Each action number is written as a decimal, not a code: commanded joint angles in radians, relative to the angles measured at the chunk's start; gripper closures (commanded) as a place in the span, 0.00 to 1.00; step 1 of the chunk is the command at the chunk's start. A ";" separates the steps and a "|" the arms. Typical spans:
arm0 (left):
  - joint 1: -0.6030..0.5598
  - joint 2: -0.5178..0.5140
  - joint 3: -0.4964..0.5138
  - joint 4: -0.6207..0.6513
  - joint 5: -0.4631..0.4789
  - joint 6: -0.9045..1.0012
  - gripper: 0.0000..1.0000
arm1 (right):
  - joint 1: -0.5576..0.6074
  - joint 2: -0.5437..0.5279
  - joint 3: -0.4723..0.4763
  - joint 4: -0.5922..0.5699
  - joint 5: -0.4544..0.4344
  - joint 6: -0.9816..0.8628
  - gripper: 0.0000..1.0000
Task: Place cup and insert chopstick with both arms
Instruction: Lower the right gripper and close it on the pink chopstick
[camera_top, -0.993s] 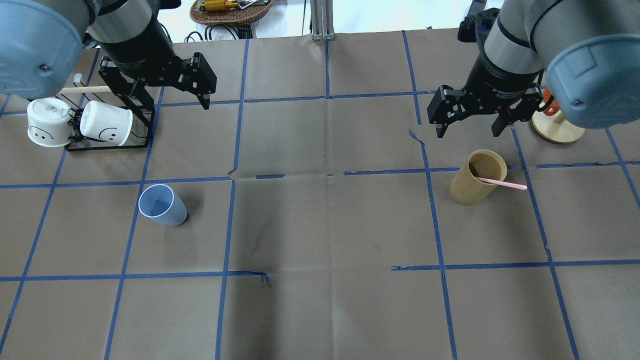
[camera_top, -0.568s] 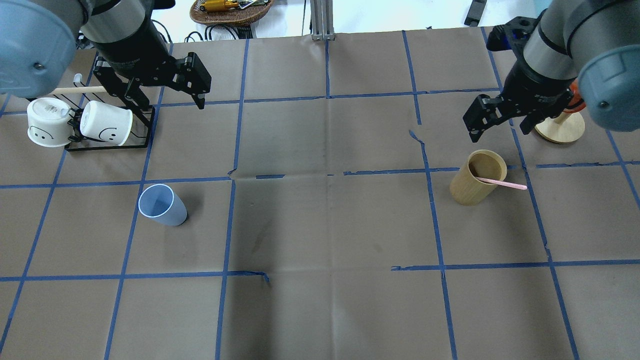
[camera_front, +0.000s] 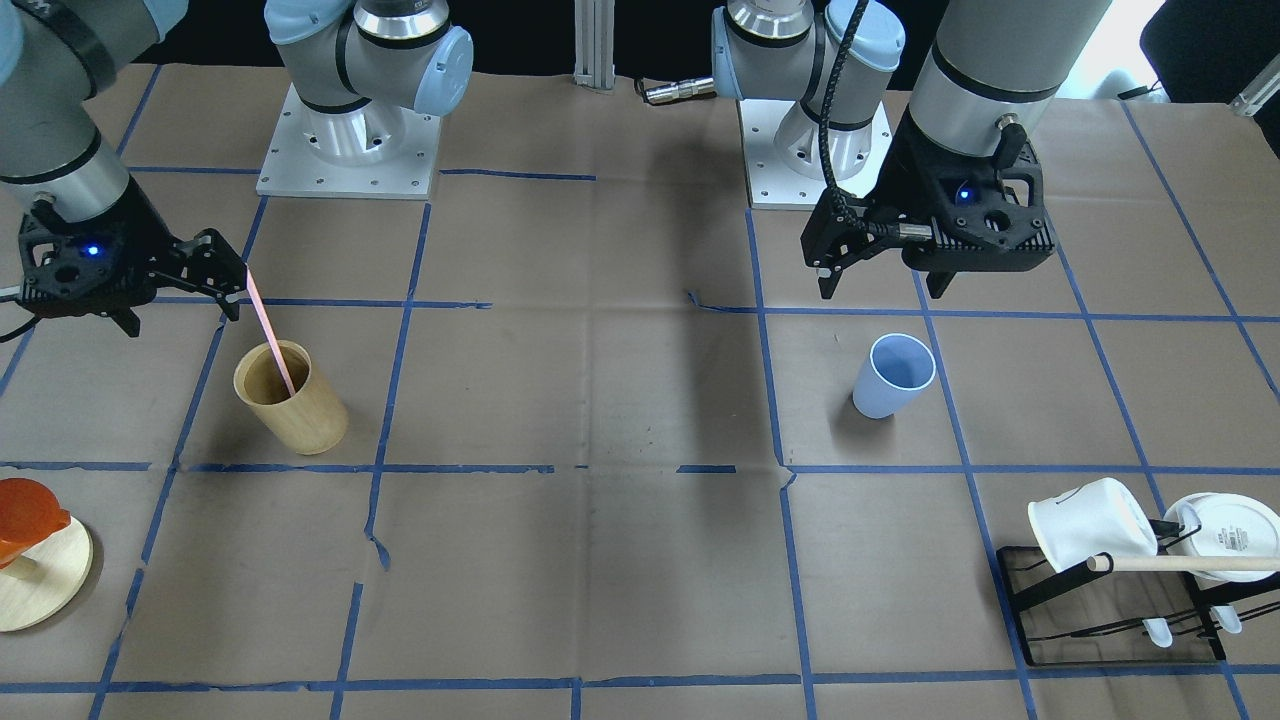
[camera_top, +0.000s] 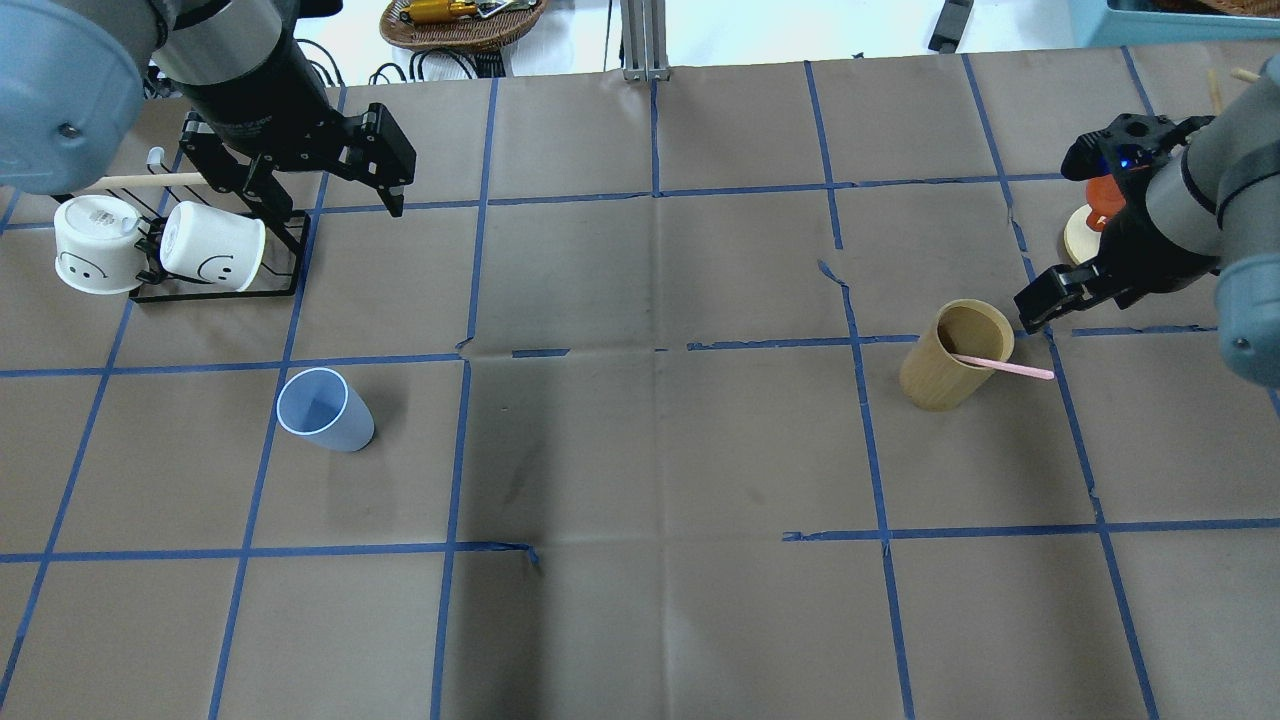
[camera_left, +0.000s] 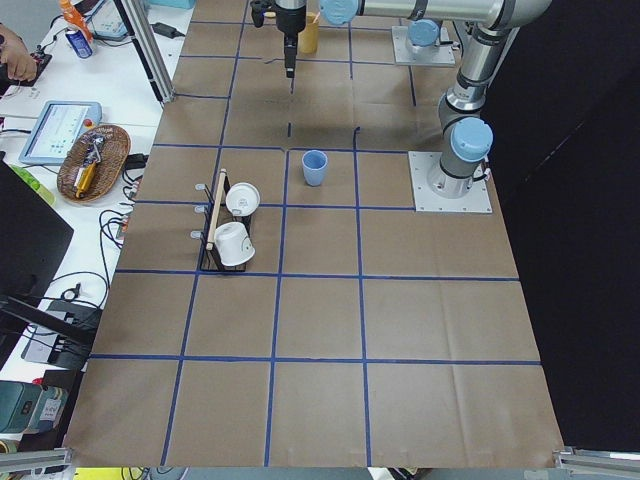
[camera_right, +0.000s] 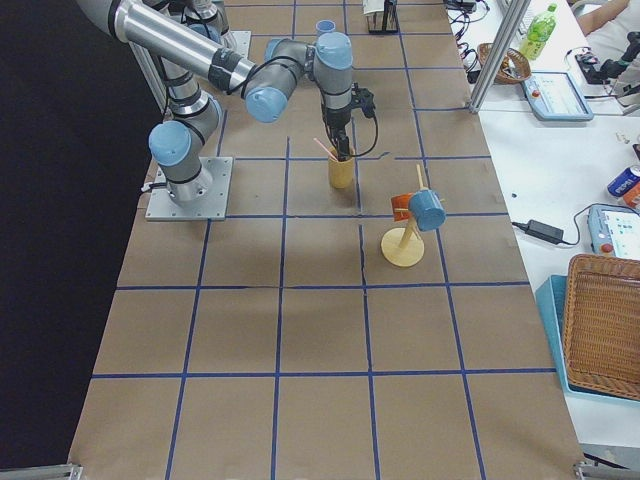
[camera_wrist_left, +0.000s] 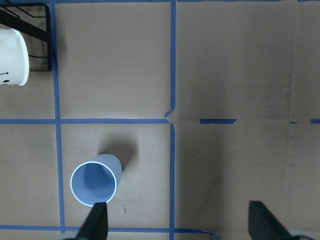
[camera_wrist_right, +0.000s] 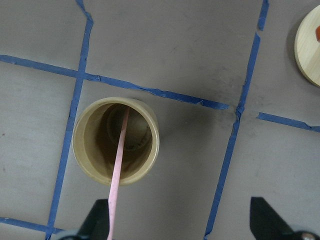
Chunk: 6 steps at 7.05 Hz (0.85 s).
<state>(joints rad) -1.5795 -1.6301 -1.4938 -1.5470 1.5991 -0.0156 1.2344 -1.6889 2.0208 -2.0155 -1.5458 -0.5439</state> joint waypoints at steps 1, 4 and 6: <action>-0.001 0.001 0.004 -0.001 -0.001 -0.001 0.00 | 0.023 -0.060 0.032 -0.026 0.039 0.064 0.01; -0.001 0.001 0.013 -0.004 0.005 -0.004 0.00 | 0.040 -0.043 0.071 -0.048 0.095 -0.048 0.02; -0.001 -0.002 0.013 -0.005 0.004 -0.004 0.00 | 0.039 -0.052 0.142 -0.121 0.099 -0.080 0.02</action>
<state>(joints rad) -1.5800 -1.6306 -1.4807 -1.5515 1.6037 -0.0199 1.2733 -1.7371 2.1232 -2.0862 -1.4500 -0.6072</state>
